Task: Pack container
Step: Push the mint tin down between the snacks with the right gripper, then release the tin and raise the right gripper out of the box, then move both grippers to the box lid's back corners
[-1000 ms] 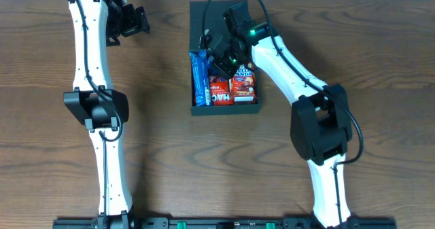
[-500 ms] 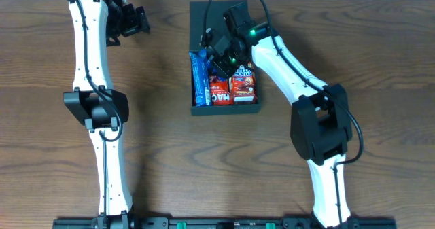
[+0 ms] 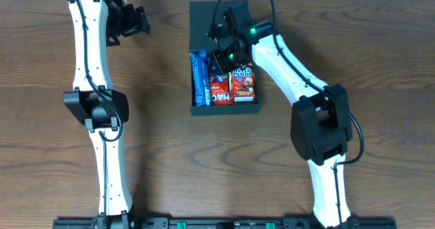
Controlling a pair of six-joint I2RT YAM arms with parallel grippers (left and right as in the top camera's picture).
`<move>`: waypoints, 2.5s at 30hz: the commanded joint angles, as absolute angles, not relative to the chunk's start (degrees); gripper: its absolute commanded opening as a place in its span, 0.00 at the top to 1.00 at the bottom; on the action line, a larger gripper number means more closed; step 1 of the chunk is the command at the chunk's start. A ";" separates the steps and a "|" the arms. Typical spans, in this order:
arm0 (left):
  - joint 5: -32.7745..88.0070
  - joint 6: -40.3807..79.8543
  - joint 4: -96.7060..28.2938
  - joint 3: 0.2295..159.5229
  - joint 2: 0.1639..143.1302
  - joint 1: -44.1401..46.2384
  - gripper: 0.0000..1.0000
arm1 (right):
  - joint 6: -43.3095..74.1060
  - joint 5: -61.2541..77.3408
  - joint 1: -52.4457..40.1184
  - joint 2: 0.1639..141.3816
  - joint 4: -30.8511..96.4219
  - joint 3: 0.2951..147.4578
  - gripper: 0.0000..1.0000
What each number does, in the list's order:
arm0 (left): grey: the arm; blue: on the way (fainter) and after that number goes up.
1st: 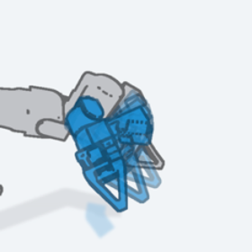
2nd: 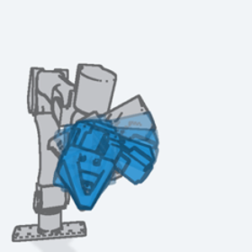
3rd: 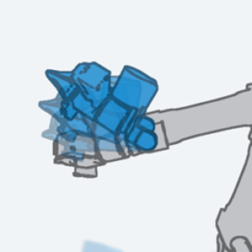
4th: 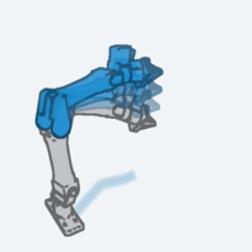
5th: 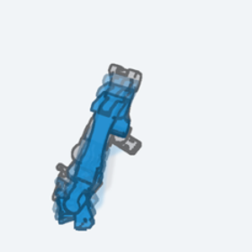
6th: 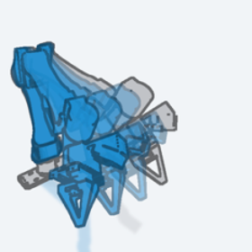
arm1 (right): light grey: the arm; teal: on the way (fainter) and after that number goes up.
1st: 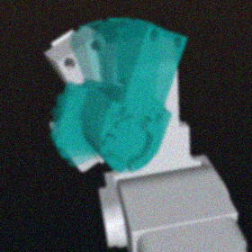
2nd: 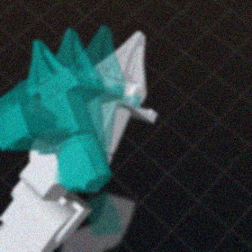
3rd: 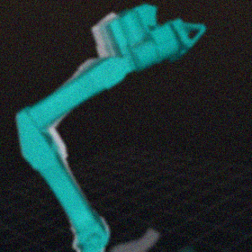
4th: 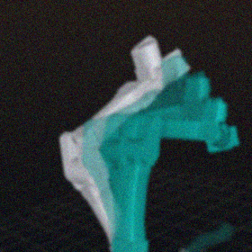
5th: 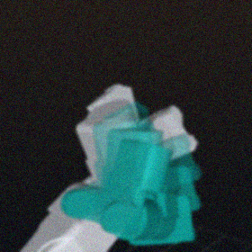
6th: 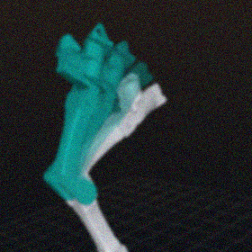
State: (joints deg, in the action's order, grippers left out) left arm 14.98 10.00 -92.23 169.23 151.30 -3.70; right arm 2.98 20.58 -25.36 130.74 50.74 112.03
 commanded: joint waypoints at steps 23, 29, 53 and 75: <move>14.63 8.78 -94.08 170.41 150.71 -3.81 0.05 | 15.64 21.50 -24.08 130.72 58.98 118.54 0.21; 14.70 8.80 -93.67 170.41 150.74 -2.92 0.04 | 14.85 21.47 -21.02 130.72 66.04 132.40 0.18; 35.66 27.33 -66.63 144.88 150.74 3.86 0.94 | 13.21 36.34 -4.45 146.32 53.78 135.59 0.99; 39.00 31.73 -66.94 141.80 150.74 7.86 0.94 | 6.59 48.29 -5.43 151.48 66.35 135.59 0.98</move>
